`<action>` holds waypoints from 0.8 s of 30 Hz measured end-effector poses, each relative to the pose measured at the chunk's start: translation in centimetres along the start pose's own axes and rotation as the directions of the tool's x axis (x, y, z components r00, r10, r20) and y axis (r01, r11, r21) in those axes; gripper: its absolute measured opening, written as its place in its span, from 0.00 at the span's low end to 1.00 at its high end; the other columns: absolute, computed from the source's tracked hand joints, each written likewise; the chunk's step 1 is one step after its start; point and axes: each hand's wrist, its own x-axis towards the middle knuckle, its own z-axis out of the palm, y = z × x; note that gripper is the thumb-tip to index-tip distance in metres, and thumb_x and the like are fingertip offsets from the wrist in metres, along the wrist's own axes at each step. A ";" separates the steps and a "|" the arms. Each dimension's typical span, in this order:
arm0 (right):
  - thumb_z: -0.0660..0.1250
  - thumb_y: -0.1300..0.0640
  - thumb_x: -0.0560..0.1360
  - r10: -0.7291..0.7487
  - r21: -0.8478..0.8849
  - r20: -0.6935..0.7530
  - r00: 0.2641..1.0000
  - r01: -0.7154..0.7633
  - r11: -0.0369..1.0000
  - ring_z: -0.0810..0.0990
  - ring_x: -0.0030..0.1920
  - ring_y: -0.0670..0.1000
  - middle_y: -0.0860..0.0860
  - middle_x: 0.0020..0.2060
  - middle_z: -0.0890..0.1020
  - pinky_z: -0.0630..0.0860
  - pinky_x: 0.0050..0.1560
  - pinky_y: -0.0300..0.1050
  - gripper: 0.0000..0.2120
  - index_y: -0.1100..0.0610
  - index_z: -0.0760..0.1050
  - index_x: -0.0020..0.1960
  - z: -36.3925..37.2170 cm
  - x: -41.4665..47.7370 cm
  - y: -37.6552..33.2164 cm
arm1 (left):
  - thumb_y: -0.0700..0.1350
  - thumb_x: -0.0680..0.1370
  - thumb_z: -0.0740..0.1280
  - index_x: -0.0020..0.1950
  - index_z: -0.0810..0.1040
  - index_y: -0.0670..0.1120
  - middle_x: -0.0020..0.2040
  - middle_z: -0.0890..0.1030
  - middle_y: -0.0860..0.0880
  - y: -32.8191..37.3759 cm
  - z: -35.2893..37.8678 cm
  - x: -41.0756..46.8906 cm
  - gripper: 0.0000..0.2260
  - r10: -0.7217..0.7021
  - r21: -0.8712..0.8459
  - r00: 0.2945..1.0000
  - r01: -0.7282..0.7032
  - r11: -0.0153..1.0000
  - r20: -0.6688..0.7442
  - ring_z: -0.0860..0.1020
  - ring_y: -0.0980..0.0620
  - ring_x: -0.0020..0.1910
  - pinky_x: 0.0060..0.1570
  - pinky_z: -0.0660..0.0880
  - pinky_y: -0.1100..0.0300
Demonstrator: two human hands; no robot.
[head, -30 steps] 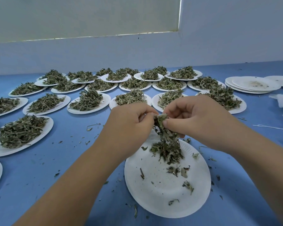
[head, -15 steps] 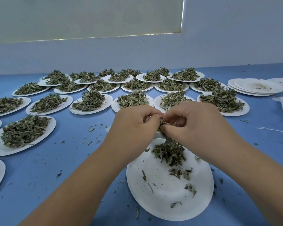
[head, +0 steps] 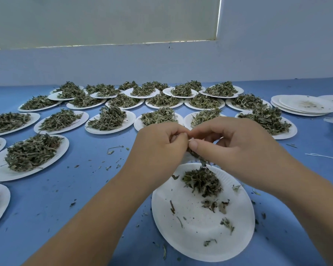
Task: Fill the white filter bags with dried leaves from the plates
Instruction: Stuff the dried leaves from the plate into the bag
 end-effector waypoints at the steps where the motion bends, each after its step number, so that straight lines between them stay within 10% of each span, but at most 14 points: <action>1: 0.70 0.45 0.67 -0.002 0.004 0.043 0.999 0.001 1.000 0.80 0.40 0.37 0.34 0.41 0.80 0.74 0.42 0.30 0.10 0.39 0.81 0.48 -0.2 -0.1 0.0 | 0.39 0.76 0.64 0.40 0.84 0.50 0.29 0.78 0.50 0.0 -0.1 0.0 0.11 0.002 0.012 1.000 -0.002 1.000 -0.005 0.73 0.56 0.28 0.29 0.71 0.61; 9: 0.75 0.61 0.67 -0.085 -0.076 -0.068 0.994 0.080 0.994 0.80 0.40 0.44 0.43 0.38 0.80 0.77 0.42 0.40 0.11 0.45 0.80 0.42 0.8 0.0 0.2 | 0.39 0.76 0.64 0.41 0.85 0.50 0.24 0.74 0.57 0.1 -0.2 -0.1 0.12 -0.012 -0.052 0.999 0.014 0.999 0.035 0.70 0.60 0.25 0.26 0.72 0.62; 15: 0.75 0.62 0.68 -0.161 -0.164 -0.161 0.974 0.135 0.977 0.76 0.37 0.36 0.40 0.34 0.80 0.70 0.38 0.25 0.08 0.50 0.82 0.41 1.4 0.0 0.7 | 0.38 0.76 0.64 0.40 0.84 0.53 0.25 0.76 0.58 0.4 -0.2 -0.2 0.13 -0.009 -0.075 0.999 0.012 0.997 0.033 0.71 0.61 0.24 0.24 0.64 0.73; 24: 0.74 0.56 0.71 -0.233 -0.243 -0.207 0.950 0.181 0.953 0.74 0.41 0.40 0.43 0.36 0.80 0.68 0.41 0.30 0.08 0.45 0.84 0.48 1.2 0.2 1.1 | 0.40 0.78 0.64 0.43 0.85 0.53 0.30 0.79 0.46 0.3 -0.1 -0.2 0.12 0.003 -0.098 1.000 -0.002 0.995 0.012 0.73 0.51 0.28 0.31 0.75 0.56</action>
